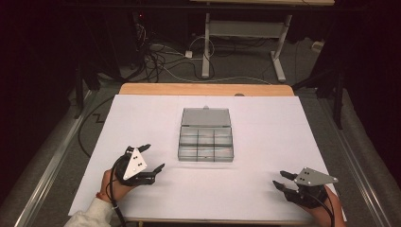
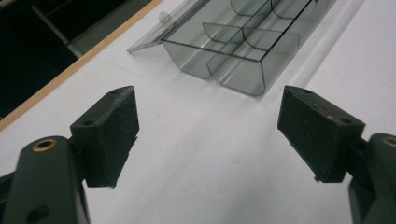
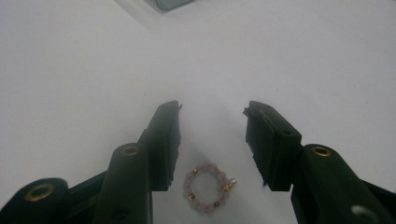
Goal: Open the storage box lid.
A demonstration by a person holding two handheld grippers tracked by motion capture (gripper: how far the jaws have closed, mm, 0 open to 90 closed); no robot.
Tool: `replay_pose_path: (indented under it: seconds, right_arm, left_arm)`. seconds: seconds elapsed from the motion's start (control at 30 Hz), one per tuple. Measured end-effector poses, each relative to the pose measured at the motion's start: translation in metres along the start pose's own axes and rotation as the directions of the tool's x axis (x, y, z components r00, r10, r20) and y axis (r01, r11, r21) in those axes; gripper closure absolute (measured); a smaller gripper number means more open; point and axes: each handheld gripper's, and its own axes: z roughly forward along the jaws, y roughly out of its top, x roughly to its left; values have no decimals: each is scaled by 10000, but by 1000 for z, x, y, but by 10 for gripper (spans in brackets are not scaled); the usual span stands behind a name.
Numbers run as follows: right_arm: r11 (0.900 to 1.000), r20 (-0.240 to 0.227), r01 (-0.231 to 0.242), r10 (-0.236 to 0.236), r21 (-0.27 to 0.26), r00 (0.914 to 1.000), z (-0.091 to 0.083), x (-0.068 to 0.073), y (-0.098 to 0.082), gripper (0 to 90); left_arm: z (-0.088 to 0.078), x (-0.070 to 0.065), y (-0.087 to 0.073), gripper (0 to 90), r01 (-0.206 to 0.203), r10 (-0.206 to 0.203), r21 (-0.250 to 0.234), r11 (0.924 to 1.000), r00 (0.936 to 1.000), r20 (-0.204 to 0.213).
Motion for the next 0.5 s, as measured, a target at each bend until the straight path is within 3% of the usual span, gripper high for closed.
replay_pose_path:
  seconds: [0.17, 0.37, 0.43, 0.5]
  right_arm:
    - [9981, 40, 10, -12, 616, 10000, 1, 3, -8, 592]
    - [9952, -138, -263, 277, 946, 9995, 2, 5, -16, 628]
    - [9946, 5, -347, 348, 975, 9994, 1, 4, -17, 683]
    - [9938, 167, -105, 87, 1105, 9998, 1, 5, -16, 708]
  left_arm:
    - [-6, 0, -9, 203, 198, -198, 126, 9997, 9998, -3]
    - [-12, 1, -16, 203, 442, -442, 216, 9988, 9990, -29]
    - [-11, 3, -17, 203, 471, -471, 188, 9987, 9989, -33]
    - [-10, 4, -17, 203, 533, -534, 177, 9984, 9986, 16]
